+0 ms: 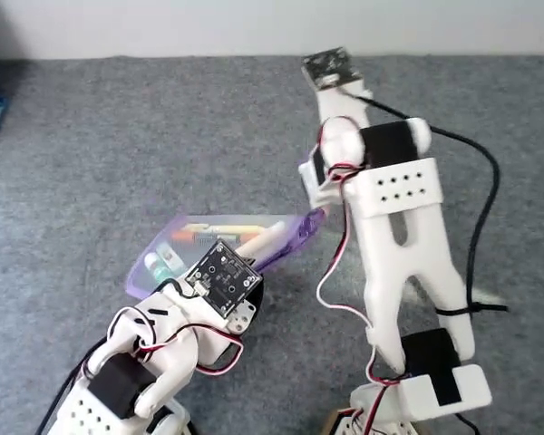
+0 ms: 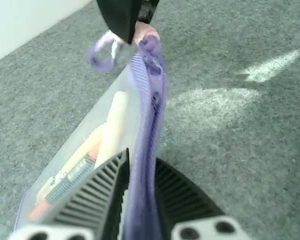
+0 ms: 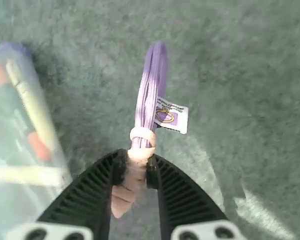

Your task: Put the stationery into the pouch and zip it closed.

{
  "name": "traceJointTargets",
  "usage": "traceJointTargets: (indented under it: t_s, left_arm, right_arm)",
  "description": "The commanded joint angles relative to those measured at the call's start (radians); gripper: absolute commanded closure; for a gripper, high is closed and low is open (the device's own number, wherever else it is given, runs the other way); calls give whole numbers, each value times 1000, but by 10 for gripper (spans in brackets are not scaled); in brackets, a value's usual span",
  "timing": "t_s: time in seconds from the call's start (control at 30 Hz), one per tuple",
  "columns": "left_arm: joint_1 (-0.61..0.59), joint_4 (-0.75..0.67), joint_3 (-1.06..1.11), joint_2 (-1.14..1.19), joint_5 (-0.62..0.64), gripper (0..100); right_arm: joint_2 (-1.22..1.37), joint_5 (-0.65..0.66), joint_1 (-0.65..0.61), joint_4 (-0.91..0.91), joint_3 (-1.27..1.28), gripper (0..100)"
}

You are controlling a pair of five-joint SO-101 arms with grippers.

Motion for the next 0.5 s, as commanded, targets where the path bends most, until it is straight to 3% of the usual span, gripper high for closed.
traceJointTargets:
  t_s: [0.0, 0.47]
  left_arm:
    - [-2, -3, -36, -12, 18, 988]
    - [-2, -5, -38, -12, 18, 988]
  right_arm:
    - [-16, 48, 97, -93, -43, 991]
    - [28, 51, 150, -157, -48, 991]
